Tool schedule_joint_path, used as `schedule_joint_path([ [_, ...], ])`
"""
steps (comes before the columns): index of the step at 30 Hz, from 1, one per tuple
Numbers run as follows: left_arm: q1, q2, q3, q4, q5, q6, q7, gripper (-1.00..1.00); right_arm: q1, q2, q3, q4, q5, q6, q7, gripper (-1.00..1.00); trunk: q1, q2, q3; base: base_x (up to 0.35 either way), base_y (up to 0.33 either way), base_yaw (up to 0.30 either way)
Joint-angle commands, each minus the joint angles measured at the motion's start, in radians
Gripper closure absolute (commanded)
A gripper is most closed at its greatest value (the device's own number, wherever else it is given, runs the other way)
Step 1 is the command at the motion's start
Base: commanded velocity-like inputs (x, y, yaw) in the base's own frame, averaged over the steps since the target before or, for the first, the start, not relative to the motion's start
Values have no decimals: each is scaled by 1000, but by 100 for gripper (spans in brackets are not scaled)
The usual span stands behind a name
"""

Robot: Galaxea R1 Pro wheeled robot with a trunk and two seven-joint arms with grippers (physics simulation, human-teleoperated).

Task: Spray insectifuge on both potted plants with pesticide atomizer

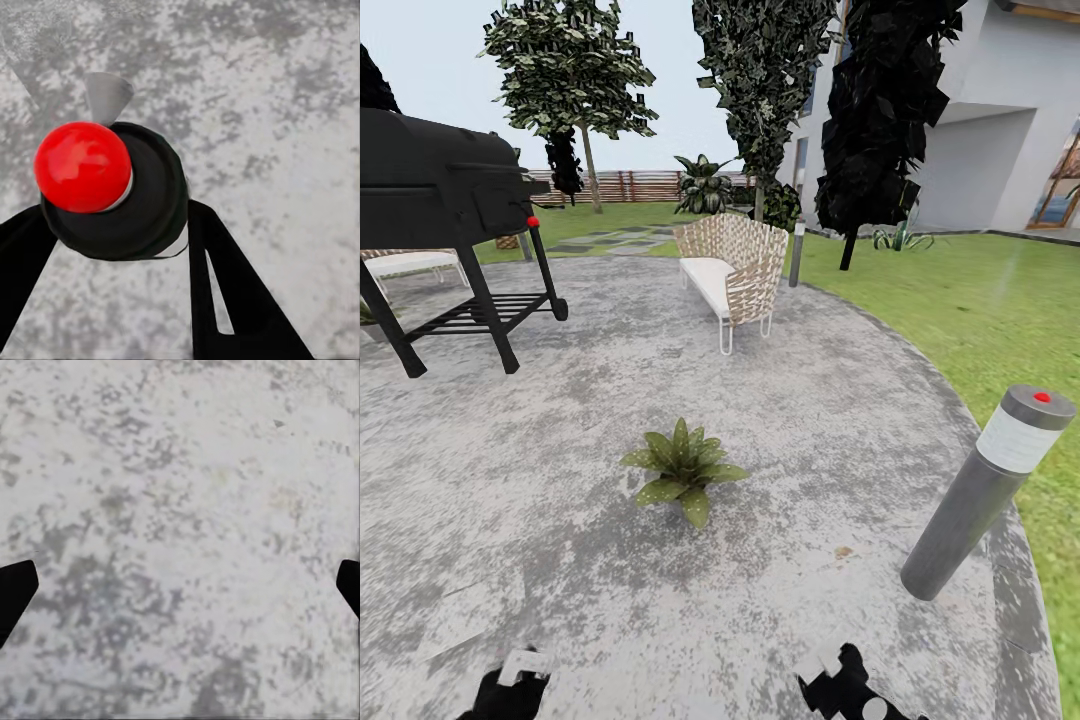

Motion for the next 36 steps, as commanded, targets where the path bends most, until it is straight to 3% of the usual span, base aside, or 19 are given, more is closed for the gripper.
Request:
schedule_joint_path([
  [1,13,-9,-2,2,15,-25,32,100,0,0,2,20,-14,-31,-17,-100,0,0,-1,0,0,0],
  [4,53,-27,-2,6,48,-79,128,100,6,-1,3,52,-46,-106,-56,-100,0,0,-1,0,0,0],
  [6,71,-30,-2,8,52,-87,144,100,16,-2,3,57,-52,-120,-62,-100,0,0,-1,0,0,0],
  [20,99,-69,-2,14,55,-91,148,100,65,11,5,59,-50,-124,-63,-100,0,0,-1,0,0,0],
  [36,99,-72,-2,13,56,-91,158,100,97,11,6,60,-50,-121,-63,-100,0,0,-1,0,0,0],
])
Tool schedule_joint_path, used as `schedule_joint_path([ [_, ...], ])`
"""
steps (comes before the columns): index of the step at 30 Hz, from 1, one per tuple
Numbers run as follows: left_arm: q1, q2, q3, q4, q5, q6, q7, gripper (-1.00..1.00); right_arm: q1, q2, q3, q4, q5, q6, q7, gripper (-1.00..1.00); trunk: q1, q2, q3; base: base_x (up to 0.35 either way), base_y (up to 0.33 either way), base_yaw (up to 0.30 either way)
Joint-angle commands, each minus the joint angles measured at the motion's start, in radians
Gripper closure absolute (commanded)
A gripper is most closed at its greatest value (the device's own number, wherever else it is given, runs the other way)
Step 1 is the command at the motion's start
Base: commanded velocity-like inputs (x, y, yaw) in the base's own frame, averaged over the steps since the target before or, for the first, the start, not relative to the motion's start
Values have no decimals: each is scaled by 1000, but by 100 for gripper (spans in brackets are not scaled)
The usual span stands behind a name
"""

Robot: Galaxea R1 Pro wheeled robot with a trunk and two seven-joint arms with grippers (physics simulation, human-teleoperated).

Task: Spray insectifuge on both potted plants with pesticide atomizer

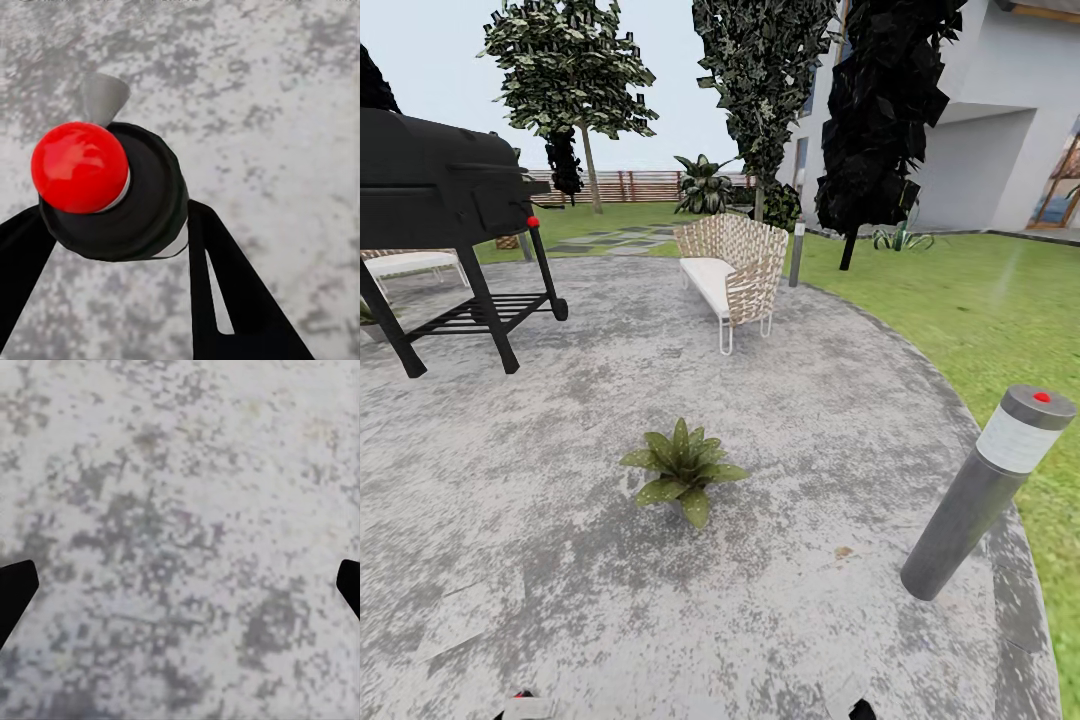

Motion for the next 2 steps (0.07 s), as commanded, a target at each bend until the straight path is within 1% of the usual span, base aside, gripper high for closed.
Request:
schedule_joint_path([
  [1,-1,-1,-5,1,3,-3,2,100,-1,0,1,1,9,-2,-6,-100,0,0,-1,0,0,0],
  [2,-1,-1,-5,1,3,-3,2,100,-1,0,1,1,9,-2,-6,-100,0,0,-1,0,0,0],
])
